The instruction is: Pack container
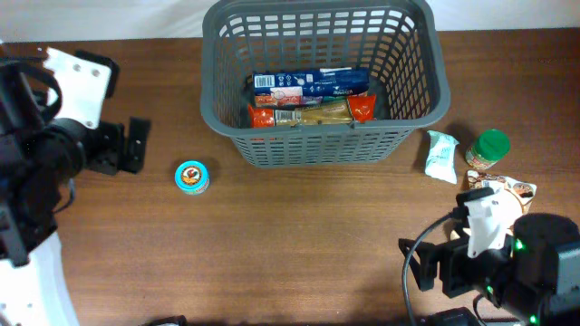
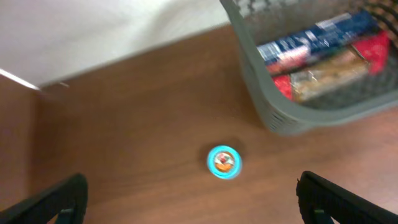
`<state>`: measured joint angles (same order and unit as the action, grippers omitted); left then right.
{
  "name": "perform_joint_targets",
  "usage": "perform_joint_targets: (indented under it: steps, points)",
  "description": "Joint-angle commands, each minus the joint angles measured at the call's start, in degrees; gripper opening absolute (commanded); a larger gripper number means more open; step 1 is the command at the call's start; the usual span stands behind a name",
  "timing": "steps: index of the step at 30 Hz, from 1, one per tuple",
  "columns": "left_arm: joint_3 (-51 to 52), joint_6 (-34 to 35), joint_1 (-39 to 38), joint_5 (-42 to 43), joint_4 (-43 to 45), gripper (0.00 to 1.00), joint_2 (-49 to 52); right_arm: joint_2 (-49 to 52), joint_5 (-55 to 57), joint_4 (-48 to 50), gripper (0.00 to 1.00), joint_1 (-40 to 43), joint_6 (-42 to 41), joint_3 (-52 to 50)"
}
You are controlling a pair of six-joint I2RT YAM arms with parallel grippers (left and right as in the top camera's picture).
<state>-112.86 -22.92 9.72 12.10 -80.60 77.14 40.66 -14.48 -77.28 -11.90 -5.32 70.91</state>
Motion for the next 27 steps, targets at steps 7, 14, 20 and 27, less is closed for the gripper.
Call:
perform_joint_targets:
  steps: [7,14,20,27]
  points:
    - [24.9,-0.7,1.5,3.3,11.5,0.99,-14.4,1.9,6.1,1.9,0.99,-0.5,0.5,0.7]
    - [39.8,-0.2,1.8,3.4,19.8,0.99,-23.4,1.9,16.1,0.3,0.99,-0.3,-5.7,0.8]
    - [40.8,-0.3,1.8,7.9,20.7,0.99,-23.9,2.0,25.3,-2.9,0.99,4.4,-8.3,0.7]
    - [40.8,-0.3,1.6,9.4,20.8,0.99,-23.9,2.8,19.8,-2.7,0.99,21.0,-1.9,0.8]
